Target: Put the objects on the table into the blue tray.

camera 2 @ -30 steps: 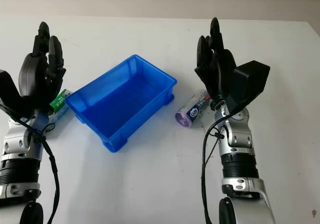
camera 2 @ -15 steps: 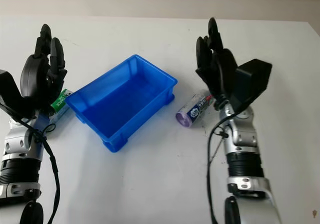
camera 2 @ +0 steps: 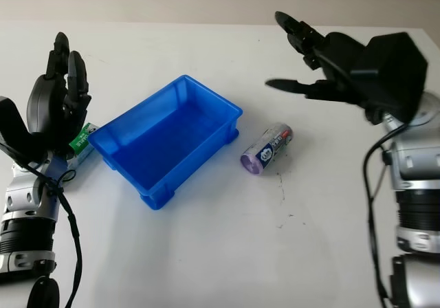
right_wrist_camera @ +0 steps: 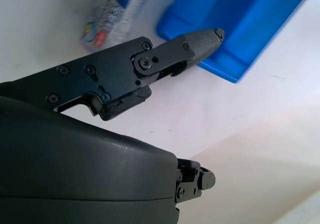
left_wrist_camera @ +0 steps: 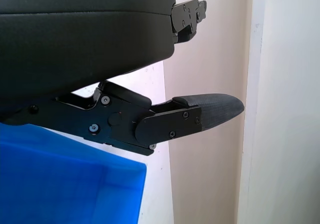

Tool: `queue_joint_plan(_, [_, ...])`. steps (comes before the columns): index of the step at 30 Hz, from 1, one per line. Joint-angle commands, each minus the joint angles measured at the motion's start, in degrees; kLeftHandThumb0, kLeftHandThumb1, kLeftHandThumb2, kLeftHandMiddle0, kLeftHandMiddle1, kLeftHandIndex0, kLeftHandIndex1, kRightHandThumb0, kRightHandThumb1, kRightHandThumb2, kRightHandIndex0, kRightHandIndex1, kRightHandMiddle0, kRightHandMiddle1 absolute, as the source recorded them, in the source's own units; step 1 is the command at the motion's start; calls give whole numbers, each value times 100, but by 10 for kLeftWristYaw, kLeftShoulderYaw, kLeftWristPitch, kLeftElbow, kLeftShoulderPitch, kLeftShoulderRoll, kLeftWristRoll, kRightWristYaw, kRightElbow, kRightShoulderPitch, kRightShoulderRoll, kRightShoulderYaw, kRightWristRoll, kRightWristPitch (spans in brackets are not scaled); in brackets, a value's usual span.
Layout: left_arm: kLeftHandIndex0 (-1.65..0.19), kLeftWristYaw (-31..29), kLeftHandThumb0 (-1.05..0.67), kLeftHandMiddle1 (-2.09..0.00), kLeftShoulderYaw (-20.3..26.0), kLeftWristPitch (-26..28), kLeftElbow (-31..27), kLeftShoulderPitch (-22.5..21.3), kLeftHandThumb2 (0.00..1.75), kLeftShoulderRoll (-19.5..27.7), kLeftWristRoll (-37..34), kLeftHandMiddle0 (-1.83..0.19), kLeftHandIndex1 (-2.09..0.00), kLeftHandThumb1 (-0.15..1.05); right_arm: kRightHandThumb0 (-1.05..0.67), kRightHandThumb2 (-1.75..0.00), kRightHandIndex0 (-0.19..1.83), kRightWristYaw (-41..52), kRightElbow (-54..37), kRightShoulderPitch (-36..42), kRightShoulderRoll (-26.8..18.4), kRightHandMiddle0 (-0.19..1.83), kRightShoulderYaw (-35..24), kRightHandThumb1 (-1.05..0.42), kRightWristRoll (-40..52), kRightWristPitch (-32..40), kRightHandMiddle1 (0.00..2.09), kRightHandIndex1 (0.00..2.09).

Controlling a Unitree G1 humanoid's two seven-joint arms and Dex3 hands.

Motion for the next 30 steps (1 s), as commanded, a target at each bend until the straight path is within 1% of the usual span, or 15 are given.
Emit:
queue_joint_plan(1, [19,-1,-75,-2,3,-2,-3,-4,59,8,0,19,0,105,-71,-3,7,9,-20,-5,-29,11,14,-84,-24,-19,9,11])
queue_joint_plan(5, [19,4,-75,-4,2,-1,-2,-8,58,9,1,18,0,105,-70,-3,11,36,-36,-2,-62,15,35,-79,-65,-42,8,11])
queue_joint_plan(10, [19,-4,-75,0,3,7,-1,-15,58,13,-7,19,0,105,-67,-5,10,66,-57,4,-84,13,56,-79,-98,-56,5,8])
queue_joint_plan(15, [19,-2,-75,0,-1,10,-1,-19,60,15,-2,19,0,105,-62,-6,10,83,-67,14,-98,12,70,-80,-122,-99,5,7])
queue_joint_plan(19, [19,-4,-75,0,-1,8,3,-22,60,14,-3,19,0,105,-53,-5,13,91,-82,20,-100,14,85,-79,-149,-113,6,7])
queue_joint_plan(24, [19,-1,-75,0,-5,6,5,-24,61,16,4,19,0,105,-53,-6,18,98,-78,17,-97,20,114,-81,-187,-146,7,9])
queue_joint_plan(30, [19,0,-75,-1,-3,10,0,-21,60,16,0,19,0,105,-49,-6,20,87,-54,18,-78,23,144,-82,-218,-176,7,8])
